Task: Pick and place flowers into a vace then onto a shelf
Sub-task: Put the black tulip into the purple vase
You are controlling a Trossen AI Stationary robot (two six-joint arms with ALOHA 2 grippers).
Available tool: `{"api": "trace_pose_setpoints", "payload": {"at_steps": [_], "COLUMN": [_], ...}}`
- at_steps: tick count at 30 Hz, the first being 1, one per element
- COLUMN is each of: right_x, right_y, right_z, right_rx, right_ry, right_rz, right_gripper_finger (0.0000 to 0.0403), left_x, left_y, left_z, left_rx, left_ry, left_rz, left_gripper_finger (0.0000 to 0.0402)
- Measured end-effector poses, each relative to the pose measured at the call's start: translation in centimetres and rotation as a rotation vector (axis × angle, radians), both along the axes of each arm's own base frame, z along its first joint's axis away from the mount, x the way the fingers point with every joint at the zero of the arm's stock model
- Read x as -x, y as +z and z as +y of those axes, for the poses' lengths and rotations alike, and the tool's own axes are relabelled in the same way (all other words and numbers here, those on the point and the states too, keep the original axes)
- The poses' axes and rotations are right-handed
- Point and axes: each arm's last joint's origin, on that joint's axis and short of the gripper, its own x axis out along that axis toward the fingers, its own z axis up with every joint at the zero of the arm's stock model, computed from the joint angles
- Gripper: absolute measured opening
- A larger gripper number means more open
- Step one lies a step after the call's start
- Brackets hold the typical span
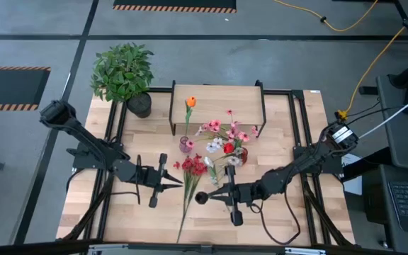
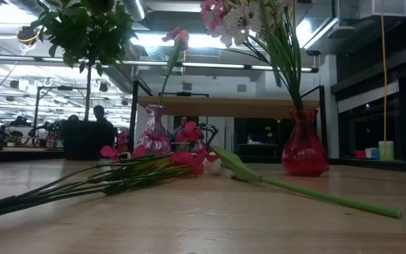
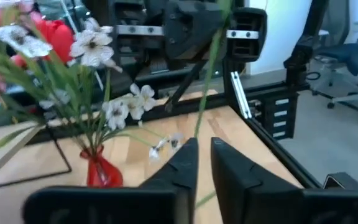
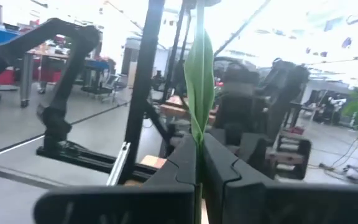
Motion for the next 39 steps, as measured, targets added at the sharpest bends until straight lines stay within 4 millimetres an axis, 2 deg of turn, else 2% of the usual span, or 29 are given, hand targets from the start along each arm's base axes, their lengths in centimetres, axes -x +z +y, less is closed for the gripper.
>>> {"api": "trace_pose_setpoints", "payload": {"at_steps": [7,14,20,28,39], "right_x": [-0.7,-0.9,-0.9,-1.1,-1.8], "right_y": [0.3,0.4,0.4,0.8,1.1], "right_z": [-1.0,-1.3,-1.3,-2.0,-3.5], "right_rx": [0.015,0.014,0.037,0.025,0.021], "right_ry": [-0.016,-0.025,-0.032,-0.053,-0.029], "right_rz": [-0.016,-0.02,-0.03,-0.066,-0.103], "right_gripper_finger": [0.0002,0.0002,0.0002,0.0002,0.0002], "left_x": [-2.6,-5.7,-7.1,-7.4,-8.2], "left_y": [-1.1,-0.5,0.3,0.9,1.0], "left_z": [-0.4,-0.3,-0.4,-0.3,1.3], "left_rx": [-0.013,0.019,0.033,0.054,0.09], "left_ry": [-0.009,0.046,0.017,0.016,0.002], "left_rz": [-0.057,-0.13,-0.153,-0.189,-0.185], "left_gripper_finger": [0.0129,0.0197,0.0204,0.0196,0.0194]}}
